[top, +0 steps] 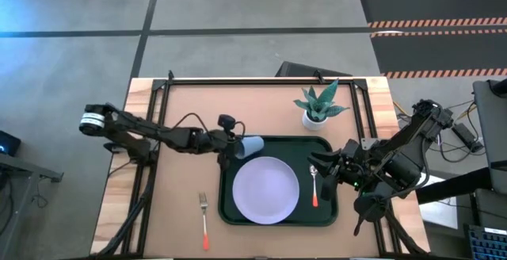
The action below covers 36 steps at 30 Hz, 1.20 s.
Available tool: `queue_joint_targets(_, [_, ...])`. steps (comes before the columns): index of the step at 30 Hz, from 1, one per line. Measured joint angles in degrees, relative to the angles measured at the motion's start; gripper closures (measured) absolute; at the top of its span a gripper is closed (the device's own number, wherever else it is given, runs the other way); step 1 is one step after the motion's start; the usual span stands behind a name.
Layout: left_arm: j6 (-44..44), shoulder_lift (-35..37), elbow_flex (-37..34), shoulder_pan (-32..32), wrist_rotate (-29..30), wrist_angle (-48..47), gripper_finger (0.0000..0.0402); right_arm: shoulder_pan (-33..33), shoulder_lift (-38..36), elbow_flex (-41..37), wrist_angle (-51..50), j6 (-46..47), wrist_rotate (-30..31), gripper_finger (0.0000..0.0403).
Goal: Pick and place plate/cup/fork/spoon on tray
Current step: Adjust the blue cup on the dark green serving tray
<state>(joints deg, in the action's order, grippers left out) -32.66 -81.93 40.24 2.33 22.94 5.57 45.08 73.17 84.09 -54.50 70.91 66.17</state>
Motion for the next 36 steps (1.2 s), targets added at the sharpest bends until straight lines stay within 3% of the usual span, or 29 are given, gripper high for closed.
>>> queue_joint_targets(6, [4.0,2.6,6.1,0.0,-4.3,-13.7,0.04,0.0,0.0,0.0,0.0,-0.5,0.0,0.0317])
queue_joint_targets(10, [12.8,3.0,13.0,-0.8,-12.4,-29.4,0.0401,0.0,0.0,0.0,0.0,-1.1,0.0,0.0317])
queue_joint_targets(16, [17.2,2.9,23.6,-2.6,-24.0,-43.2,0.0401,0.0,0.0,0.0,0.0,-2.7,0.0,0.0317])
queue_joint_targets(20, [17.1,1.9,29.6,-5.2,-25.4,-53.2,0.0401,0.0,0.0,0.0,0.0,-3.3,0.0,0.0317])
queue_joint_targets(22, [15.6,1.7,31.6,-7.1,-26.5,-55.9,0.0401,0.0,0.1,0.0,0.0,-3.9,0.0,0.0317])
queue_joint_targets(28, [12.8,-0.5,33.0,-14.4,-37.7,-59.1,0.0401,0.0,0.1,0.0,0.0,-4.9,-0.1,0.0317])
queue_joint_targets(36, [7.6,-10.6,35.1,-17.5,-36.7,-67.8,0.0401,0.0,0.1,0.0,0.0,-5.7,-0.1,0.0317])
